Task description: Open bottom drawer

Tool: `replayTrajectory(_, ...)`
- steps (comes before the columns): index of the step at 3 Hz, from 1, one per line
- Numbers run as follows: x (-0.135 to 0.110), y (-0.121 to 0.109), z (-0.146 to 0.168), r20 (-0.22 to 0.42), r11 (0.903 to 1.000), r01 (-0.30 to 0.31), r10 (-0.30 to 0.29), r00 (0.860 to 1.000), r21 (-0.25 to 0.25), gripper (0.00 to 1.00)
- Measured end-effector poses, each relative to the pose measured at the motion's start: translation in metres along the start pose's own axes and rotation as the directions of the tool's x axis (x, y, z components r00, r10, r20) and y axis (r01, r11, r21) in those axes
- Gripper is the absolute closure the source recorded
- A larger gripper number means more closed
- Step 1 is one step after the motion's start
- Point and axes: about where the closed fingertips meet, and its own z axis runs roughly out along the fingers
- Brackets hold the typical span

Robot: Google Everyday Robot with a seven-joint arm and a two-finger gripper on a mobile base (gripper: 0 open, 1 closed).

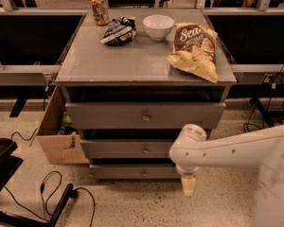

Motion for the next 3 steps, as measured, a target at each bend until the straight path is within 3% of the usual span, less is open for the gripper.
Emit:
replayTrajectory(1, -0.004, -0.012, 0.058, -0.028, 0.9987, 0.051, -0.051, 0.998, 0.004, 0.00)
replayTrajectory(2, -0.004, -0.012, 0.060, -0.028, 0.9984, 0.056, -0.056, 0.998, 0.005, 0.00)
replayTrajectory(3, -0.013, -0.005, 0.100, 0.006, 0.9967, 0.074, -0.074, 0.997, -0.035, 0.00)
